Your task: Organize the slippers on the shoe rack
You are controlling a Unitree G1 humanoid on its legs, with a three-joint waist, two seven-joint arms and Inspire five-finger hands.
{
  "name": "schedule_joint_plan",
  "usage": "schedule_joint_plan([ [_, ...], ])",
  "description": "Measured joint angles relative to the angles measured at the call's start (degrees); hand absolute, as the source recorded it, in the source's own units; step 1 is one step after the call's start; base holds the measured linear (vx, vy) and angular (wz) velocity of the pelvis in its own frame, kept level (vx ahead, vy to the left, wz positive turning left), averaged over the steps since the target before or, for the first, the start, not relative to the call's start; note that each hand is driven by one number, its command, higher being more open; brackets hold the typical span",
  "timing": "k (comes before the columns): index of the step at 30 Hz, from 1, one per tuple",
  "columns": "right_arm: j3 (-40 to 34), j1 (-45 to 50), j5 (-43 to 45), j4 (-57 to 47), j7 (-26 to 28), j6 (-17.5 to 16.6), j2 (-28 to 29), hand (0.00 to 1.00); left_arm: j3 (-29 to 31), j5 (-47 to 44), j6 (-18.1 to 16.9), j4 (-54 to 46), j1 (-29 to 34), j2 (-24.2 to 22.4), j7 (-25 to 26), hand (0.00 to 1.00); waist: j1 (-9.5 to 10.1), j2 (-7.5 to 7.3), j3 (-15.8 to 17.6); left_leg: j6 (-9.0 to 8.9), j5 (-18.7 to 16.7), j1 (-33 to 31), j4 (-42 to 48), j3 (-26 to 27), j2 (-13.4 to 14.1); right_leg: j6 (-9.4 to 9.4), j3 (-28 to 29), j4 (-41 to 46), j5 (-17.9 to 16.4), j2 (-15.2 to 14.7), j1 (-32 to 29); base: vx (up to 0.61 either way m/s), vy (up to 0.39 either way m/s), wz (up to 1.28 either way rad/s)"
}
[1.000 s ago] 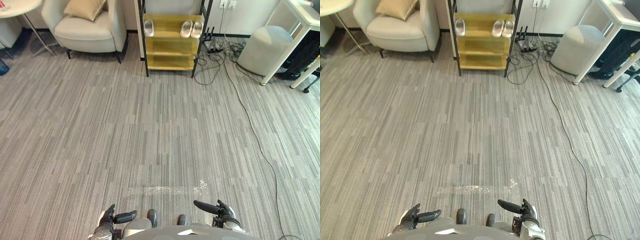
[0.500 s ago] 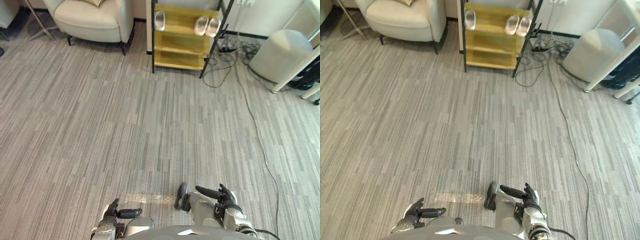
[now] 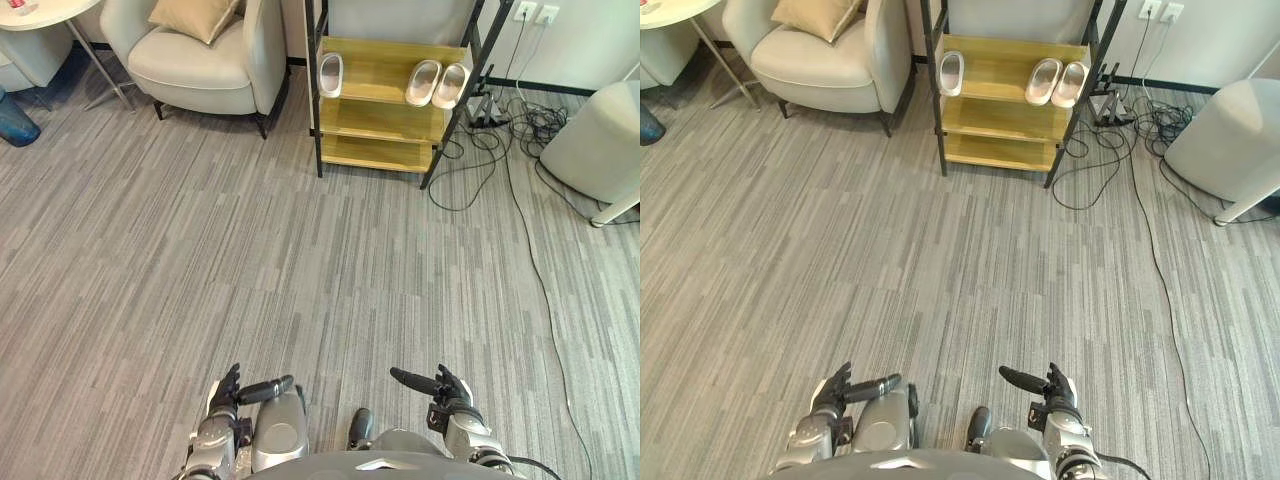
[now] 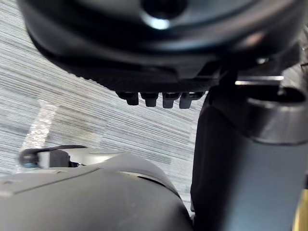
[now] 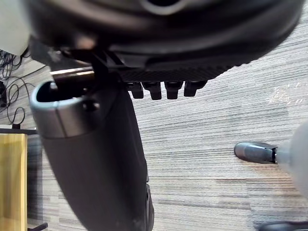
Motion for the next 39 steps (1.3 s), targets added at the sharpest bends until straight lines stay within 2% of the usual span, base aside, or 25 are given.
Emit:
schedule_joint_plan([
  [1, 0.0, 0.2, 0.0, 0.2, -0.1, 0.0, -0.1, 1.0, -0.1, 0.0, 0.1, 0.3, 0.1, -0.2, 0.0, 1.0, 0.3, 0.24, -0.1, 0.24, 4.2, 0.5, -1.0, -0.2, 0.0, 0.8, 0.7, 0.2, -0.8, 0.1, 0.3, 0.4, 0.217, -0.56],
  [2, 0.5, 0.3, 0.0, 0.9, -0.2, 0.2, 0.5, 1.0, 0.0, 0.0, 0.1, 1.1, 0.3, -0.2, 0.1, 1.0, 0.74, 0.11, -0.2, 3.45, 8.8, 2.6, -2.6, 0.5, -0.3, 1.4, 2.5, 0.8, -2.1, -0.4, 1.1, 0.35, 0.145, -0.35],
  [3, 1.2, 0.4, 0.0, 1.1, -0.2, 0.3, 1.5, 1.0, 0.2, 0.0, 0.1, 1.0, 0.2, 0.8, 0.2, 1.0, 0.54, -1.88, -0.5, 4.07, 7.9, 2.6, -2.7, 1.0, -1.8, 1.71, 2.7, 1.4, -3.0, -2.0, 0.8, 0.34, 0.114, -0.23],
  [5, 1.5, 0.8, 0.0, 1.3, -0.2, 0.4, 2.8, 1.0, 0.8, 0.0, 0.5, 1.2, -0.7, 1.6, 0.1, 1.0, 0.97, -3.94, -0.2, 5.93, 4.5, 2.0, 1.7, 2.3, -2.6, 2.78, 3.6, 2.5, -4.0, -4.1, 1.3, 0.43, 0.137, -0.17],
  [7, 1.7, 0.7, -0.1, 1.6, 0.0, 0.4, 3.1, 1.0, 1.0, -0.1, 0.7, 2.1, -0.6, 1.7, 0.0, 1.0, 1.68, -4.26, -0.6, 6.68, 0.3, 4.4, 4.3, 4.4, -2.3, 4.55, 5.8, 8.7, -5.2, -5.1, 0.7, 0.42, 0.152, -0.5],
  [9, 2.1, 0.5, -0.6, 1.6, 0.4, 0.1, 3.2, 1.0, 0.7, 0.0, 1.3, 2.4, -0.1, 1.8, 0.0, 1.0, 1.53, -4.26, -0.9, 7.06, -2.9, 9.0, 3.1, 6.0, -2.0, 8.58, 7.3, 28.1, -6.2, -6.8, -6.4, 0.27, 0.136, -0.48],
  [10, 2.7, 0.5, -0.7, 1.6, 0.9, 0.2, 3.2, 1.0, 0.3, 0.0, 1.4, 2.5, 0.3, 2.3, -0.2, 1.0, 1.21, -4.68, -1.1, 7.51, -3.9, 11.3, 2.0, 6.4, -2.4, 12.36, 7.4, 39.0, -4.4, -8.7, -10.8, 0.24, 0.118, -0.26],
  [11, 2.8, 0.3, -0.8, 1.5, 1.2, 0.4, 3.1, 1.0, -0.3, 0.0, 1.6, 2.8, 0.7, 2.8, -0.2, 1.0, 0.75, -5.15, -1.4, 7.69, -4.4, 13.0, 1.4, 6.7, -2.9, 12.95, 7.0, 46.0, -4.4, -10.1, -13.9, 0.33, 0.117, 0.0],
  [12, 2.7, 0.2, -0.8, 0.9, 1.2, 0.0, 3.0, 1.0, -1.7, 0.1, 1.9, 3.7, 0.9, 3.6, -0.2, 1.0, -0.12, -5.66, -1.6, 7.83, -5.1, 16.5, 0.1, 6.5, -3.8, 9.44, 4.7, 53.3, -6.4, -12.6, -17.3, 0.36, 0.065, 0.16],
  [14, 2.8, 0.1, -1.2, 1.0, 1.2, -0.2, 2.8, 1.0, -1.9, 0.0, 2.0, 3.9, 1.0, 3.7, -0.2, 1.0, -0.32, -5.79, -1.8, 7.81, -5.5, 21.8, -3.1, 6.1, -3.8, 5.1, 0.0, 50.7, -8.9, -13.4, -20.5, 0.42, 0.017, 0.21],
  [17, 2.9, -1.4, -1.2, 0.9, 1.2, -0.4, 1.9, 1.0, -1.9, 0.1, 2.0, 3.9, 0.7, 2.8, -0.2, 1.0, -1.44, -4.04, -1.7, 7.55, -5.6, 25.5, -7.1, 4.6, -1.8, 3.56, -1.9, 34.4, -9.2, -9.9, -25.6, 0.44, -0.088, 0.26],
  [18, 2.9, -1.6, -1.2, 0.9, 1.2, -0.3, 1.6, 1.0, -1.9, 0.1, 2.0, 3.9, 0.8, 2.5, -0.2, 1.0, -1.63, -3.49, -1.5, 7.33, -5.7, 26.4, -7.8, 4.4, -1.1, 3.89, -1.2, 29.1, -7.4, -8.7, -26.4, 0.54, -0.163, 0.42],
  [19, 2.9, -1.2, -1.2, 1.2, 1.3, 0.3, 1.1, 1.0, -1.8, 0.1, 1.9, 3.9, 1.6, 2.5, -0.3, 1.0, -2.48, -3.59, -1.6, 4.44, -7.0, 29.2, -9.1, 2.8, -0.9, 3.69, 2.3, 15.5, 4.7, -6.5, -26.7, 0.47, -0.166, 0.51],
  [20, 2.8, -0.7, -1.2, 1.3, 1.3, 0.3, 0.9, 1.0, -1.8, 0.1, 1.9, 4.1, 1.6, 2.5, -0.3, 1.0, -2.77, -4.08, -1.9, 3.53, -7.5, 29.8, -9.1, 1.9, -0.9, 3.34, 3.0, 15.4, 8.9, -6.4, -26.1, 0.39, -0.177, 0.62],
  [21, 2.8, -0.2, -1.2, 1.5, 1.4, 0.2, 0.4, 1.0, -1.5, 0.1, 2.0, 4.8, 1.4, 2.5, -0.2, 1.0, -3.01, -3.57, -1.9, 2.41, -8.3, 30.8, -9.2, 1.0, -0.7, 1.15, 3.2, 16.5, 10.4, -6.3, -25.8, 0.39, -0.199, 0.28],
  [23, 2.3, 0.0, -1.6, 2.2, 1.4, 0.4, -1.3, 1.0, -1.4, 0.1, 1.8, 5.1, 1.5, 0.3, 0.0, 1.0, -2.69, -0.51, -3.1, 1.77, -8.0, 30.8, -8.2, -0.2, 2.0, 0.15, 1.5, 19.4, 6.6, -4.6, -26.1, 0.53, -0.274, 0.27],
  [25, 0.7, 0.4, -1.7, 2.3, 1.5, 0.6, -1.2, 1.0, -1.1, 0.1, 1.8, 5.1, 1.3, -0.6, -0.3, 1.0, -2.98, 1.11, -3.6, -1.05, -6.4, 26.2, 3.3, -3.2, 4.6, -1.11, -1.0, 17.9, 3.9, -2.7, -22.7, 0.54, -0.293, 0.39],
  [28, 1.6, 2.7, -1.7, 0.7, 1.2, 0.5, -1.0, 1.0, 3.2, 0.1, 1.6, 3.7, 1.4, -1.1, -0.4, 1.0, -2.45, 0.69, -3.0, -0.76, 0.4, 14.8, 29.5, -2.2, 8.9, -2.3, -2.9, 11.9, 1.7, -0.8, -13.6, 0.36, -0.223, 0.38],
  [30, 1.5, 3.5, -1.3, 0.3, 0.9, 0.5, -0.5, 1.0, 3.3, 0.1, 1.5, 2.0, 1.4, -1.0, -0.4, 1.0, -1.94, 0.14, -2.7, 0.25, -3.0, 7.1, 37.4, 0.7, 10.2, -2.45, -4.1, 8.9, 0.7, -0.5, -8.4, 0.31, -0.138, 0.29],
  [32, 1.5, 3.4, -0.5, 0.2, 0.9, 0.4, -0.3, 1.0, 3.3, 0.0, 1.2, 1.4, 1.4, -0.9, -0.3, 1.0, -1.36, -0.07, -2.6, 0.89, -4.4, 3.8, 35.5, 2.7, 9.7, -1.81, -4.2, 6.7, 1.0, -0.5, -6.2, 0.31, -0.05, 0.07],
  [34, 1.2, 2.7, -0.5, 0.4, 0.7, 0.5, 0.6, 1.0, 3.1, 0.0, 1.1, 0.9, 0.6, -0.8, -0.3, 1.0, 0.04, -0.93, -2.2, 0.9, -4.6, 0.7, 16.1, 3.5, 4.3, -0.86, -4.0, 3.7, 0.9, -1.8, -3.3, 0.37, 0.076, -0.08],
  [36, 0.5, 2.3, -0.5, 0.5, 0.6, 0.4, 0.9, 1.0, 2.9, 0.0, 1.2, 1.0, 0.3, -0.8, -0.3, 1.0, 0.24, -1.08, -2.0, 0.62, 0.4, 1.6, -0.4, 2.2, 0.6, 0.86, -3.7, 2.8, -0.1, -2.6, -2.2, 0.33, 0.154, -0.14],
  [37, 0.3, 2.2, -0.5, 0.9, 0.6, 0.4, 1.2, 1.0, 2.8, 0.0, 1.2, 1.2, 0.7, -0.9, -0.2, 1.0, 0.87, -0.95, -2.0, 1.55, 10.0, 3.5, -5.8, 1.2, -0.4, 2.04, -2.4, 2.8, -1.0, -2.9, -1.3, 0.41, 0.177, -0.21],
  [38, 0.6, 1.7, -0.5, 1.3, 0.6, 0.4, 2.4, 1.0, 3.0, -0.1, 1.2, 1.2, 0.6, 0.2, -0.3, 1.0, 0.97, -2.89, -1.7, 4.6, 10.1, 5.2, -7.7, 2.0, -2.3, 2.86, -1.9, 2.4, -1.6, -4.2, -0.6, 0.54, 0.197, -0.1],
  [39, 0.5, 1.5, -0.5, 1.2, 0.7, 0.4, 3.6, 1.0, 2.9, -0.1, 1.2, 1.2, 0.2, 1.1, -0.3, 1.0, 0.76, -4.68, -1.7, 5.94, 8.3, 4.9, -6.1, 2.2, -3.6, 3.47, -1.8, 2.6, -2.0, -5.8, -0.2, 0.45, 0.146, 0.03],
])
